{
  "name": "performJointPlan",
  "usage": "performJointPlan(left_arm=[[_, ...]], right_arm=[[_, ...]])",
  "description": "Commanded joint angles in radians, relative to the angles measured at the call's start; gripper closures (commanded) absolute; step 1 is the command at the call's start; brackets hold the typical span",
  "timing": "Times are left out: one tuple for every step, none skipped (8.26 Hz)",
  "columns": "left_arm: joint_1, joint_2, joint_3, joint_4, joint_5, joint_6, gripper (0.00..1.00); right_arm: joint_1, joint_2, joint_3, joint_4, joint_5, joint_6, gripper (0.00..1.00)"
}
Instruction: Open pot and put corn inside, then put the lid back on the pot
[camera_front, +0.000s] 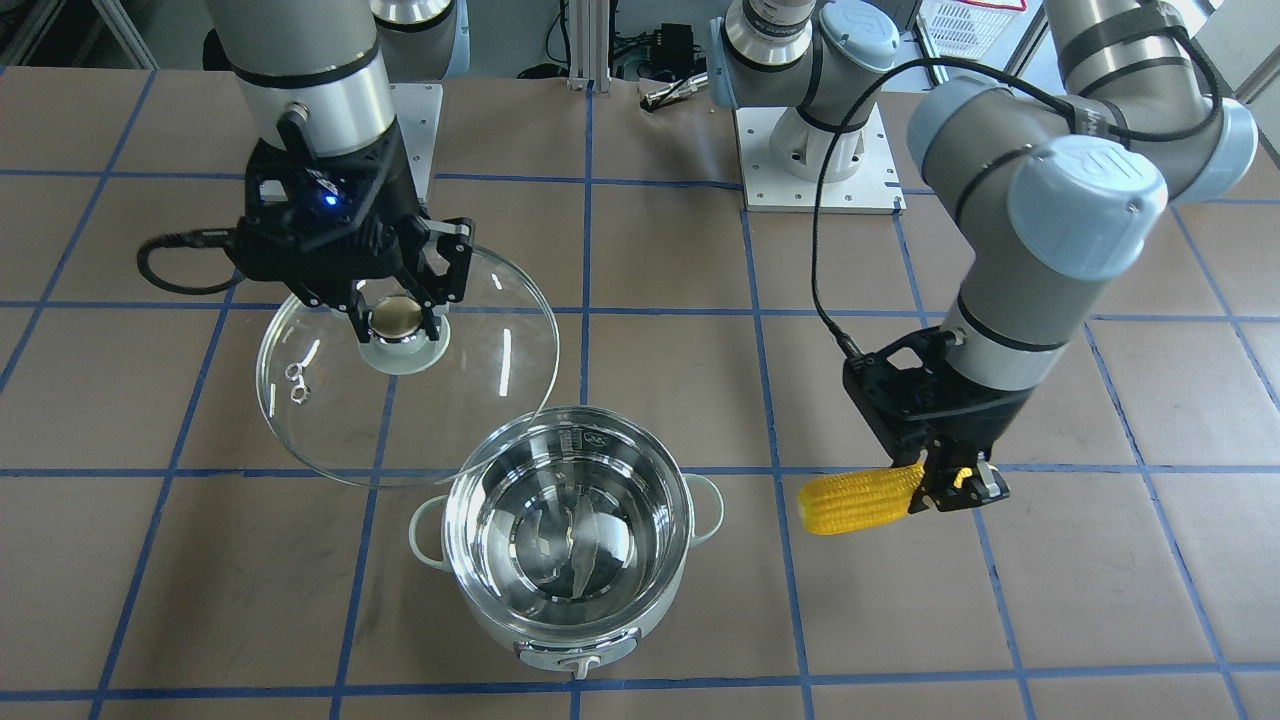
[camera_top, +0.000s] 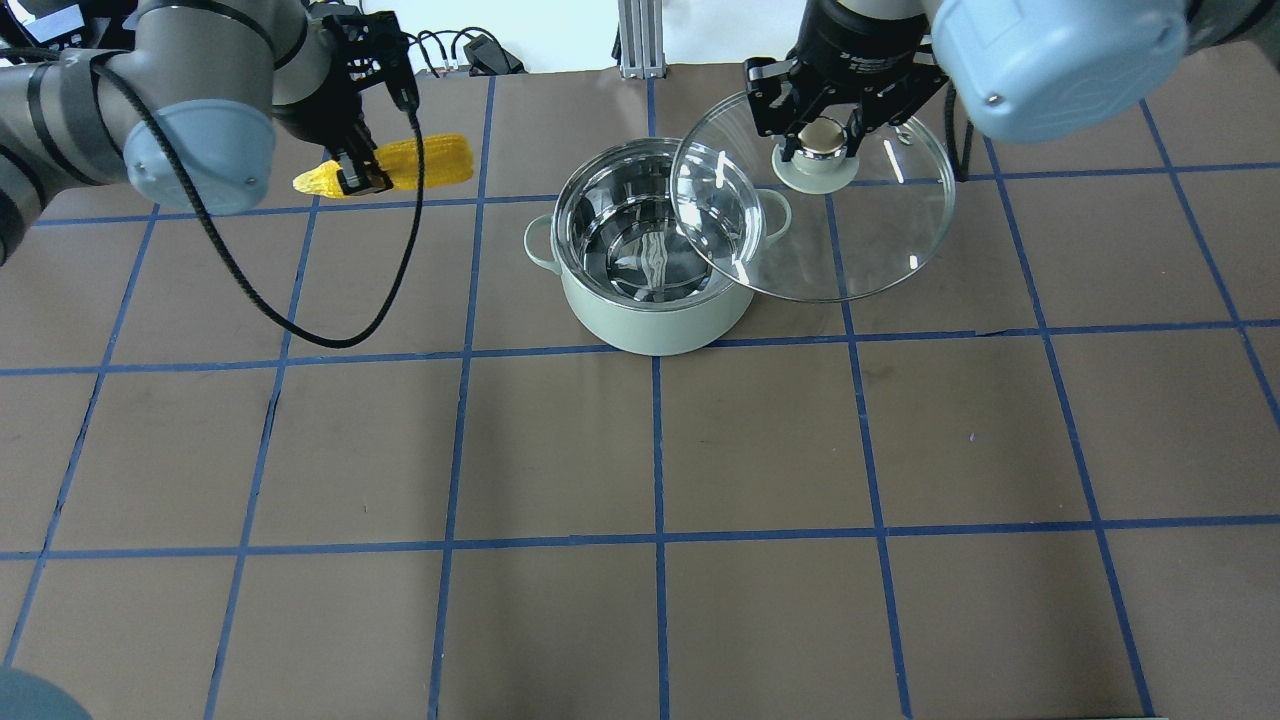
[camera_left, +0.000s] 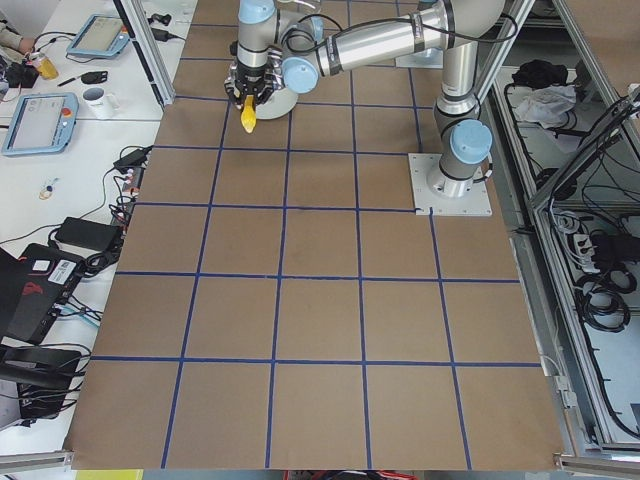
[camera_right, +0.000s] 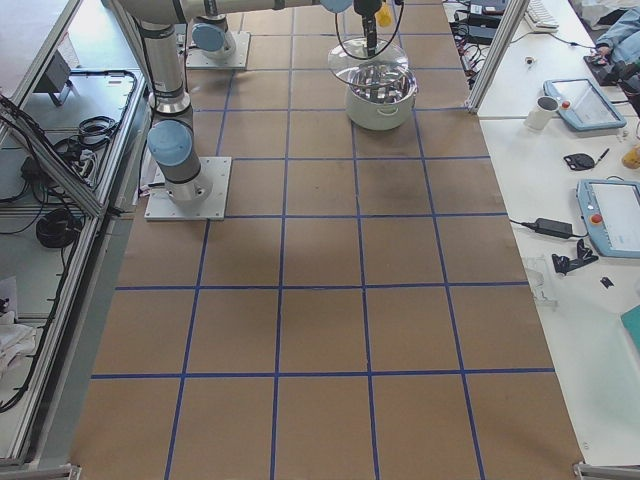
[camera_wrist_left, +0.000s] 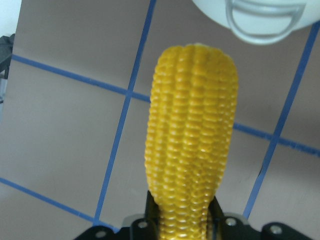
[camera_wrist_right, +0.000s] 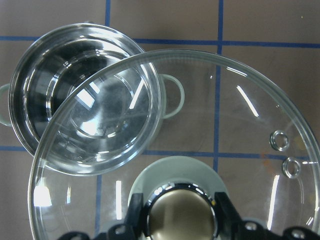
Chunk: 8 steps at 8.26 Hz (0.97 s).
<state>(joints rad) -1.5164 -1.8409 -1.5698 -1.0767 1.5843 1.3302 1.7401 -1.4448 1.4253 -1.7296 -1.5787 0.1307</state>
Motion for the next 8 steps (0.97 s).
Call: performJointPlan(left_arm=[[-0.170, 0.019, 0.001, 0.033, -0.023, -0.274, 1.00], [-0.212, 0.016, 0.001, 0.078, -0.052, -0.337, 1.00], [-0.235, 0.009, 0.001, 0.118, -0.052, -0.408, 1.00], [-0.257, 0.003, 0.001, 0.160, -0.053, -0.493, 1.00], [-0.278, -0.020, 0.002, 0.185, -0.052, -0.508, 1.00], [-0.309, -0.050, 0.002, 0.242, -0.052, -0.529, 1.00], [-0.339, -0.096, 0.002, 0.260, -0.052, -0.589, 1.00], [-0.355, -0.128, 0.004, 0.262, -0.050, -0.609, 1.00]], right_arm=[[-0.043, -0.083, 0.014, 0.134, -0.001, -0.063, 0.71], [-0.048, -0.098, 0.020, 0.162, -0.006, -0.086, 0.71], [-0.068, -0.115, 0.029, 0.183, 0.002, -0.124, 0.72], [-0.103, -0.120, 0.040, 0.186, 0.003, -0.144, 0.72], [-0.122, -0.121, 0.041, 0.186, 0.005, -0.184, 0.72], [-0.122, -0.121, 0.041, 0.185, 0.005, -0.186, 0.73], [-0.122, -0.121, 0.044, 0.180, 0.005, -0.184, 0.73], [-0.122, -0.121, 0.047, 0.179, 0.006, -0.184, 0.73]])
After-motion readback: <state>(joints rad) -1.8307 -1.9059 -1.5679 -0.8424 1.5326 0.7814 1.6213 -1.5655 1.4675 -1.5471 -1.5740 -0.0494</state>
